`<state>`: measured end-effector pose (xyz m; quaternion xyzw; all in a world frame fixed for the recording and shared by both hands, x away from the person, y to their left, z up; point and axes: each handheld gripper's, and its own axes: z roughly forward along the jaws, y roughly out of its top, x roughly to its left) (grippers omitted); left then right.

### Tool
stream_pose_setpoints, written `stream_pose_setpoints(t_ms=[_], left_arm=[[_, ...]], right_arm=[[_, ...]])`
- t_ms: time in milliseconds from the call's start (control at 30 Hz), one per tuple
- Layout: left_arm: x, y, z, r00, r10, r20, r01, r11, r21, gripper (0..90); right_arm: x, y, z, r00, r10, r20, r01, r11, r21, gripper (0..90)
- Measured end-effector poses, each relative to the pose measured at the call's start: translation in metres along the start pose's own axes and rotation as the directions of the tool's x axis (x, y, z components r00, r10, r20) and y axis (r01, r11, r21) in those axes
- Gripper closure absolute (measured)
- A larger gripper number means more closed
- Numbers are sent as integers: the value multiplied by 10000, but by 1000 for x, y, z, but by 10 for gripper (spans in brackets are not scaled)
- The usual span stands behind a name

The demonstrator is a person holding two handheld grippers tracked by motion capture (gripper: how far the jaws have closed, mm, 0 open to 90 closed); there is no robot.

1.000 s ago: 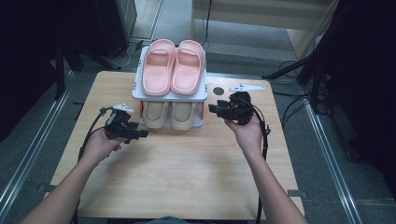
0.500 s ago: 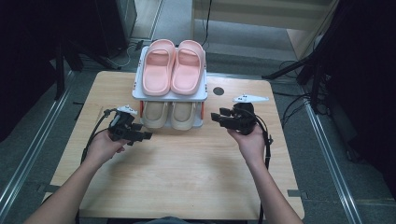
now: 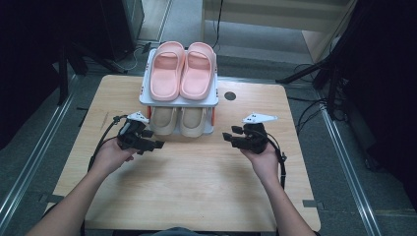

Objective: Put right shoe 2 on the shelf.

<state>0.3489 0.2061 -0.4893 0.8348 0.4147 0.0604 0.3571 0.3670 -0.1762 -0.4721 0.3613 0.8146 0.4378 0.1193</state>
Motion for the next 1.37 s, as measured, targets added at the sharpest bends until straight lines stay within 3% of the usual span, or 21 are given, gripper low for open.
stream_pose_setpoints(t_ms=[300, 367, 533, 733, 1000, 1367], left_arm=[[-6, 0, 4, 9997, 234, 107, -236, 9996, 179, 310], [-8, -1, 5, 9991, 410, -109, -406, 9987, 297, 307], [-3, -3, 6, 9992, 282, -283, -270, 9988, 419, 307], [-3, -4, 7, 9986, 413, -344, -395, 9978, 525, 305], [-3, -4, 9, 9991, 332, -278, -315, 9977, 598, 303], [-9, -7, 22, 9968, 771, -200, -739, 9890, 1283, 298]], right_arm=[[-5, -6, 12, 9969, 593, -515, -584, 9981, 199, 507], [-4, -7, 13, 9956, 705, -613, -694, 9974, 193, 507], [-1, -7, 14, 9958, 621, -677, -609, 9980, 195, 505], [-3, -8, 14, 9948, 730, -709, -711, 9971, 287, 504], [-3, -8, 14, 9949, 739, -681, -723, 9971, 251, 503], [0, -8, 20, 9961, 541, -699, -504, 9972, 544, 495]])
